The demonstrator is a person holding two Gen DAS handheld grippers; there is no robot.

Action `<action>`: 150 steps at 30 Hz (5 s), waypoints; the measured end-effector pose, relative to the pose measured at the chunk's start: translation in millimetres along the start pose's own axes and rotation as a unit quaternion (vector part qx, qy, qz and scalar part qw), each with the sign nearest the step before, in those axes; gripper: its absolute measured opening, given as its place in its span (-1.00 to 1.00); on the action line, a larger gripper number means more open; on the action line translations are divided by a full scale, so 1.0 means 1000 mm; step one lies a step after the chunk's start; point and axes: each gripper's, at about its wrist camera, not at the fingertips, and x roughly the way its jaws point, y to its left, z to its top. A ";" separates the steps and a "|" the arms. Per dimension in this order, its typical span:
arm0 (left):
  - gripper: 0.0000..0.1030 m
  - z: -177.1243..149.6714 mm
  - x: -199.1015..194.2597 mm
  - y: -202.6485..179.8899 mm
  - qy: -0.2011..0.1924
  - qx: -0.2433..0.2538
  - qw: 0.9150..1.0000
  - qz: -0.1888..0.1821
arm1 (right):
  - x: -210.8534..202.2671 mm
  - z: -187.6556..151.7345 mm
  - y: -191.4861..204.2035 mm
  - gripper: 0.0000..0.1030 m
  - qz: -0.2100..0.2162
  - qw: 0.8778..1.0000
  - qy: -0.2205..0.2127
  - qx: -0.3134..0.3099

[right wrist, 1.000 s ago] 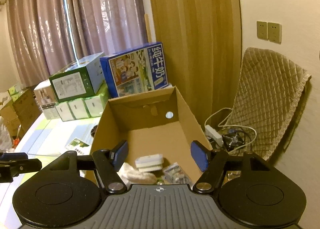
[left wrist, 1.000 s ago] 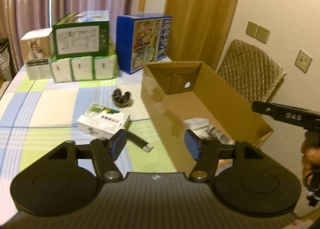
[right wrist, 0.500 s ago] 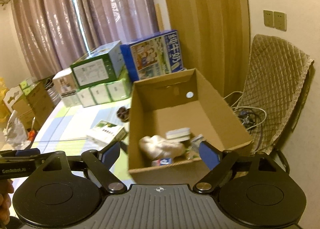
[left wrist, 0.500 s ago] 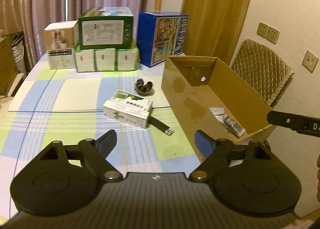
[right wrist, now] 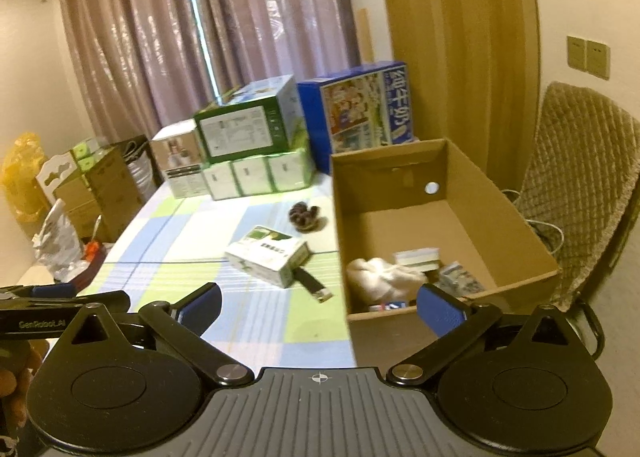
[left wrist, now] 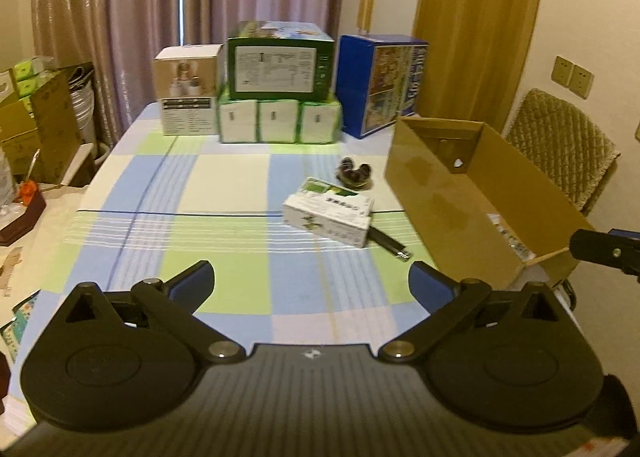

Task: Organize objects
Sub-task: 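Return both tools toward the medicine boxes and black USB stick, then grasp the white medicine box with left tool while right tool grasps the black USB stick, then carry the white medicine box and USB stick over the cardboard box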

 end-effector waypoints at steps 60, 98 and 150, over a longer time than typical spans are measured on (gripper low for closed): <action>0.97 -0.011 0.198 0.081 0.023 -0.013 1.000 -0.007 | 0.312 -0.029 0.030 -0.59 -0.019 0.983 0.128 -0.132; -0.10 0.005 0.246 0.075 0.057 -0.002 0.998 0.005 | 0.289 -0.047 0.054 -0.64 0.085 0.980 0.136 -0.116; -0.58 -0.020 0.176 0.051 0.068 0.023 0.997 0.014 | 0.224 -0.050 0.060 -0.64 0.033 0.989 0.086 -0.115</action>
